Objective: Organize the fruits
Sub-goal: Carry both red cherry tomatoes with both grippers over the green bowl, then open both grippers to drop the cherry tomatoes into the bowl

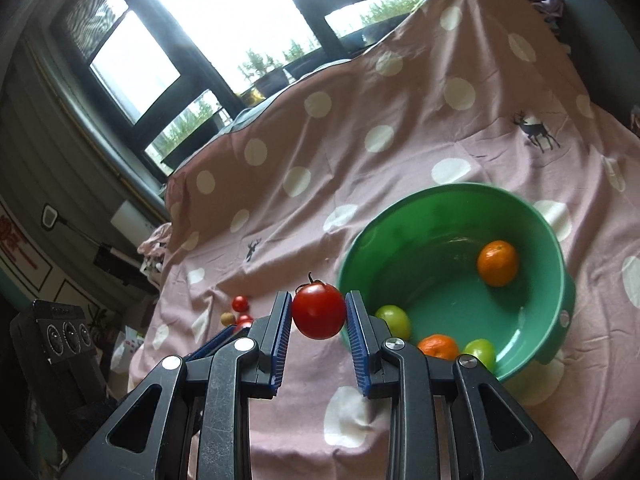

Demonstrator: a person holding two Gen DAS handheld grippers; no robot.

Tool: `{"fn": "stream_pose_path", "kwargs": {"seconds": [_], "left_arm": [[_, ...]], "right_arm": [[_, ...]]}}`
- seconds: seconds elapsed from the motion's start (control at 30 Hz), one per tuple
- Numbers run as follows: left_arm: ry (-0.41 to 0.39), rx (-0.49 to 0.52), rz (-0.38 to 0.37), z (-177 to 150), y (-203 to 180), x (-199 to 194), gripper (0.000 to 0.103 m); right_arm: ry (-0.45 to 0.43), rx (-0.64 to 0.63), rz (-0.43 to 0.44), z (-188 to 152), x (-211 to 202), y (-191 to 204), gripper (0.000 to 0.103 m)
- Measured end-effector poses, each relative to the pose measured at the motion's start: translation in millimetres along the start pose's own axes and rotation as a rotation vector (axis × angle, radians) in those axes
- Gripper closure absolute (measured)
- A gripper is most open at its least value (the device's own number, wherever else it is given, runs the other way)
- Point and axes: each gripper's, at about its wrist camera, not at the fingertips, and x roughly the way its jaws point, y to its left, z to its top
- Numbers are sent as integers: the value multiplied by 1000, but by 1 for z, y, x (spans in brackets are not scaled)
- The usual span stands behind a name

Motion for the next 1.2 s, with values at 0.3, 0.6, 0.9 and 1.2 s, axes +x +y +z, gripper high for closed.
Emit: {"fn": "stream_pose_path", "kwargs": {"seconds": [0.3, 0.6, 0.9, 1.2], "left_arm": [[59, 46, -37, 2, -35, 43, 76], [120, 69, -62, -3, -58, 77, 76], [153, 79, -49, -9, -65, 92, 76], [165, 80, -39, -11, -64, 97, 76]], "right_arm": [[-45, 130, -61, 12, -24, -57, 74], [-25, 230, -75, 11, -28, -97, 73], [6, 221, -106, 9, -20, -99, 73], [26, 204, -135, 9, -14, -96, 73]]}}
